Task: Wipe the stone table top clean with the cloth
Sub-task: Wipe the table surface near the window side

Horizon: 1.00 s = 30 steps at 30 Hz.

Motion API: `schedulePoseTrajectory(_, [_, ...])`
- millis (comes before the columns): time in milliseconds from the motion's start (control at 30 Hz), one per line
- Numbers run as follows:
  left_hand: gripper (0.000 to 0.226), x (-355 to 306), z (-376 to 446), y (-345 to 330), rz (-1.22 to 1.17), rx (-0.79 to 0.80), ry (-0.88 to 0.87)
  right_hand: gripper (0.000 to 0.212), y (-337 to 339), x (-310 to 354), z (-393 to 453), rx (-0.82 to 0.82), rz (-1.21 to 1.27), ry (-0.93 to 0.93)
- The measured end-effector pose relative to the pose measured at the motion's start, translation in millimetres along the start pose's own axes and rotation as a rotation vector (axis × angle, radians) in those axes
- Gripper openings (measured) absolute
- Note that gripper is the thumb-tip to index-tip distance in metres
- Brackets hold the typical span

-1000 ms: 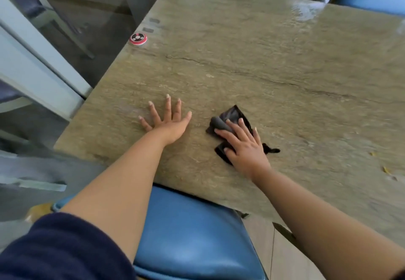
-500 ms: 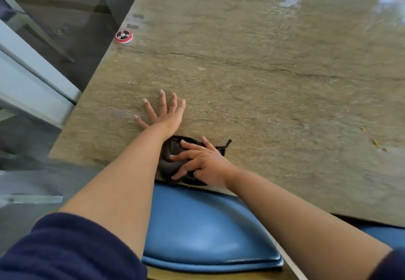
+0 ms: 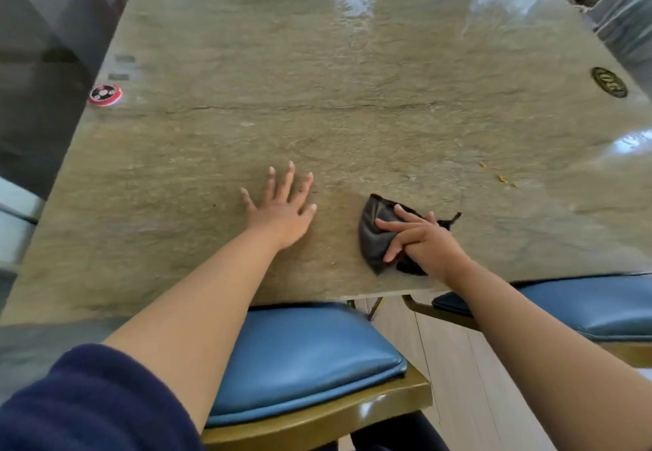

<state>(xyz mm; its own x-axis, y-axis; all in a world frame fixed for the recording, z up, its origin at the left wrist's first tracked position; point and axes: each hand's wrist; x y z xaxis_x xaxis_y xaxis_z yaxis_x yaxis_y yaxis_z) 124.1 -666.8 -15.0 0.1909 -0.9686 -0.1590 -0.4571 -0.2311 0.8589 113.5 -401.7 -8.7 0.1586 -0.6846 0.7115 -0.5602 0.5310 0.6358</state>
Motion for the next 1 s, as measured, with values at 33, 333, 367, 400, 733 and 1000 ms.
schedulePoseTrajectory(33, [0.056, -8.1, 2.3, 0.9, 0.015, 0.017, -0.031, 0.051, -3.8, 4.7, 0.6, -0.052, 0.035, -0.035])
schedulePoseTrajectory(333, [0.055, -19.4, 14.1, -23.2, -0.005, -0.204, 0.011, 0.06, -44.6, 12.9, -7.7, 0.066, -0.263, 0.255])
schedulePoseTrajectory(367, [0.056, -19.1, 12.5, -27.6, 0.01, -0.263, 0.017, 0.063, -36.6, 7.2, 2.5, 0.007, -0.298, 0.201])
schedulePoseTrajectory(400, [0.057, -18.9, 11.3, -31.5, 0.031, -0.313, 0.022, 0.065, -27.6, 2.2, 15.8, -0.059, -0.313, 0.127])
schedulePoseTrajectory(733, [0.063, -18.8, 11.8, -41.6, 0.08, -0.428, 0.01, 0.065, -26.8, 32.0, 106.7, -0.186, -0.341, -0.066])
schedulePoseTrajectory(1000, [0.063, -16.9, 13.5, -42.5, 0.08, -0.435, 0.016, 0.064, 0.9, -18.8, 42.8, -0.081, -0.352, 0.138])
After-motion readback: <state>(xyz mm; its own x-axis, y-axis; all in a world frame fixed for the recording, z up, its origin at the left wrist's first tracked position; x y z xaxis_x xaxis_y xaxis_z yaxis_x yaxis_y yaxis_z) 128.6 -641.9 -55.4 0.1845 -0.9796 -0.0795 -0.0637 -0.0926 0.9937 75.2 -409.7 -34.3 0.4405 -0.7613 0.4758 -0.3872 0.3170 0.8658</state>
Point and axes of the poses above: each hand's wrist, its own z-axis towards the middle knuckle, its own y-axis out of the back of the hand, x = y × z, and after that the axes turned 3 degrees about z, right-handed
